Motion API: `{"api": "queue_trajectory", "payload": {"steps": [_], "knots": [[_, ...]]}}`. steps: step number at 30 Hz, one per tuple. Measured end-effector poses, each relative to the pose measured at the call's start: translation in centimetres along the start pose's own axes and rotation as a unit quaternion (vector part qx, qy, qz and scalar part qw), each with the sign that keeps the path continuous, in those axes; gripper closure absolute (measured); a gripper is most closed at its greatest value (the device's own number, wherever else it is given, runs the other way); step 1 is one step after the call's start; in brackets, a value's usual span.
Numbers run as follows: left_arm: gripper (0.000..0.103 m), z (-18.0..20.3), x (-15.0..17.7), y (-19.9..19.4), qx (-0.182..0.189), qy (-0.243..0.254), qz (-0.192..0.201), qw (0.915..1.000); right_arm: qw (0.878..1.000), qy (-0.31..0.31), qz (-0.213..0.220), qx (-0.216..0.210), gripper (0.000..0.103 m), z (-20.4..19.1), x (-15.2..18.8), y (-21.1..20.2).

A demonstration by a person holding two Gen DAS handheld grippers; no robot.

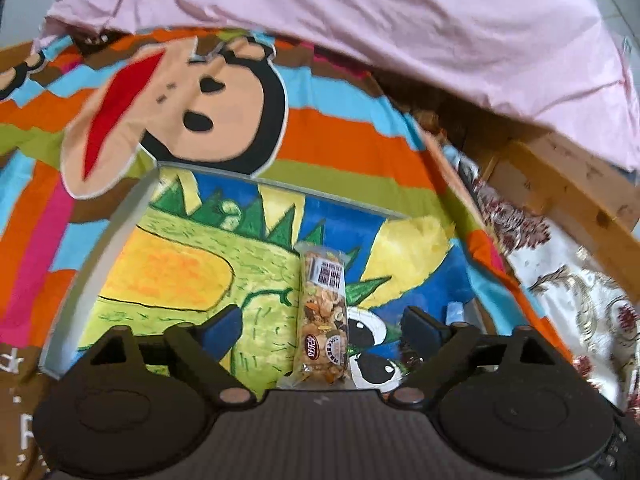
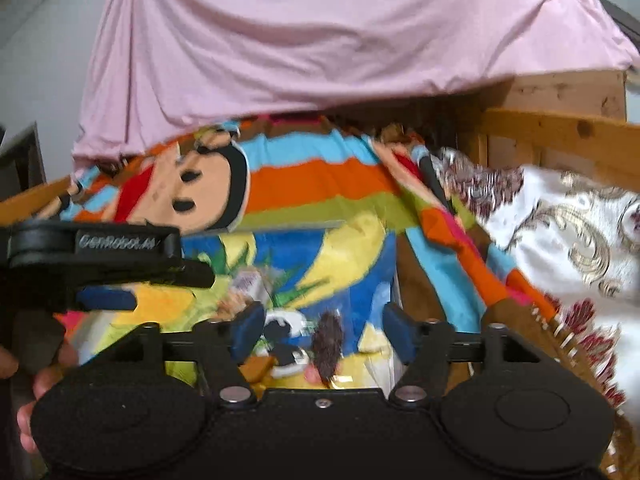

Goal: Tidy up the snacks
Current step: 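Open the right tool over the tin while the left tool releases the nut-bar packet inside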

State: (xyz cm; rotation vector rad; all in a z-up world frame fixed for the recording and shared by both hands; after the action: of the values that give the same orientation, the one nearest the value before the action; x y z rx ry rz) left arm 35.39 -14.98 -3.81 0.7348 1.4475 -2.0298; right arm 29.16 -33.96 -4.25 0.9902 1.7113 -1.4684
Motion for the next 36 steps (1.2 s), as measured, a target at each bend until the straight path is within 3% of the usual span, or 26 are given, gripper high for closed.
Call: {"api": "queue_trajectory", "payload": {"steps": [9, 13, 19, 27, 36], "knots": [[0.001, -0.6, 0.3, -8.4, -0.001, -0.006, 0.083, 0.9965, 0.997, 0.023, 0.075, -0.009, 0.004, -0.5, -2.2, -6.8], [0.001, -0.8, 0.9, -12.3, -0.012, -0.007, 0.125, 0.9921, 0.995, 0.031, 0.095, -0.014, 0.001, -0.8, -2.4, -10.0], [0.001, -1.3, 2.7, -17.2, -0.024, 0.005, 0.157, 0.9872, 0.992, 0.022, 0.122, -0.009, 0.001, -1.5, -1.8, -14.5], [0.001, -2.0, 6.5, -21.8, -0.034, 0.023, 0.174, 0.9839, 0.99, 0.0, 0.138, -0.005, 0.001, -3.2, 0.4, -19.4], [0.001, -4.0, 10.6, -24.4, -0.051, 0.021, 0.146, 0.9878, 0.994, -0.013, 0.112, 0.012, 0.001, -4.8, 4.4, -22.7]]}}
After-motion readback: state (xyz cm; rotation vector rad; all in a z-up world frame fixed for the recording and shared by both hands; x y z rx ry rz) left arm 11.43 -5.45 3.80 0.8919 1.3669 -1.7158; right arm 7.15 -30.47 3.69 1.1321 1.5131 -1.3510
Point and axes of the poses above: each gripper's, at about its wrist camera, not at the fingertips, and y roughly the way its jaws point, z to its right, x to its underside, the point moved 5 cm from there along y, roughly the way its jaws point, and after that the axes turned 6 degrees about -z, right-handed, at the moved point
